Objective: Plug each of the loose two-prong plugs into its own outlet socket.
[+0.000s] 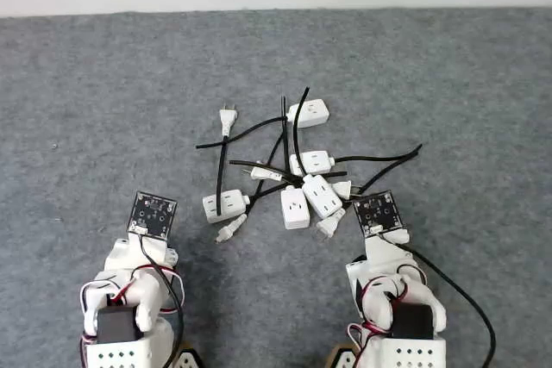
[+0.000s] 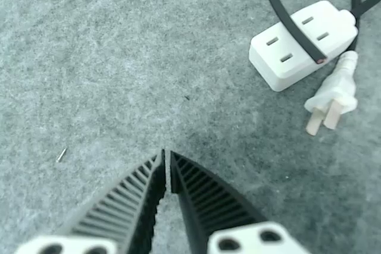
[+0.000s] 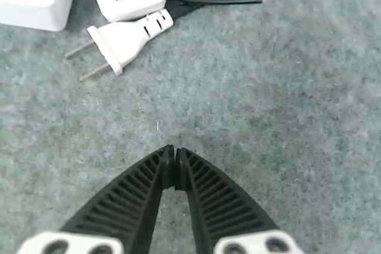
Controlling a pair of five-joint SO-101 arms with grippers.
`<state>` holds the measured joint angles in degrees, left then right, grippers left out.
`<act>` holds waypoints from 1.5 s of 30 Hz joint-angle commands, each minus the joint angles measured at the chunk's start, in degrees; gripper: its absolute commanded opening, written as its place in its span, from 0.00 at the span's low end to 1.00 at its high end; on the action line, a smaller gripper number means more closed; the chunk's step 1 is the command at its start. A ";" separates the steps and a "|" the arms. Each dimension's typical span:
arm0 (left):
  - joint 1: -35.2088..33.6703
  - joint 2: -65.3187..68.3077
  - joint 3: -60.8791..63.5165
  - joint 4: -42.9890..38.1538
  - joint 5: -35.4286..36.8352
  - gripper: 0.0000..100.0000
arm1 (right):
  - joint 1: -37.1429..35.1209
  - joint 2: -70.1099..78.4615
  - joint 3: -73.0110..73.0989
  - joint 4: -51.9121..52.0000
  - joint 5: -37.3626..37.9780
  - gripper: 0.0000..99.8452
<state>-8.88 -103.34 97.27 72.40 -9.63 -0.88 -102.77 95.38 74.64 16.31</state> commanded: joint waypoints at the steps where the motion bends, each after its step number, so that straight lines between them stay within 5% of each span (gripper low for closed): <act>1: 0.62 -0.79 -0.75 0.09 -0.44 0.02 | -0.40 -0.75 1.05 0.13 0.62 0.01; 13: -0.53 -0.79 -0.75 0.09 -0.62 0.02 | -0.57 -0.75 1.05 0.13 0.53 0.01; 21: -17.05 -0.88 -4.70 -0.09 -0.26 0.02 | -0.13 -0.75 1.05 0.13 0.62 0.01; 31: -10.02 -0.88 -6.29 -5.89 3.08 0.02 | 1.89 -0.75 -1.93 -3.30 0.79 0.01; 36: -4.66 -0.79 -6.37 -6.15 5.10 0.02 | -0.92 -0.75 -3.87 -0.92 9.49 0.01; 45: 0.09 -0.62 -14.55 0.62 7.82 0.02 | 1.01 0.40 -13.27 -3.03 0.97 0.01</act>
<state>-10.81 -103.34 88.13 69.76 -2.68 -0.53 -102.77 87.91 73.14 19.38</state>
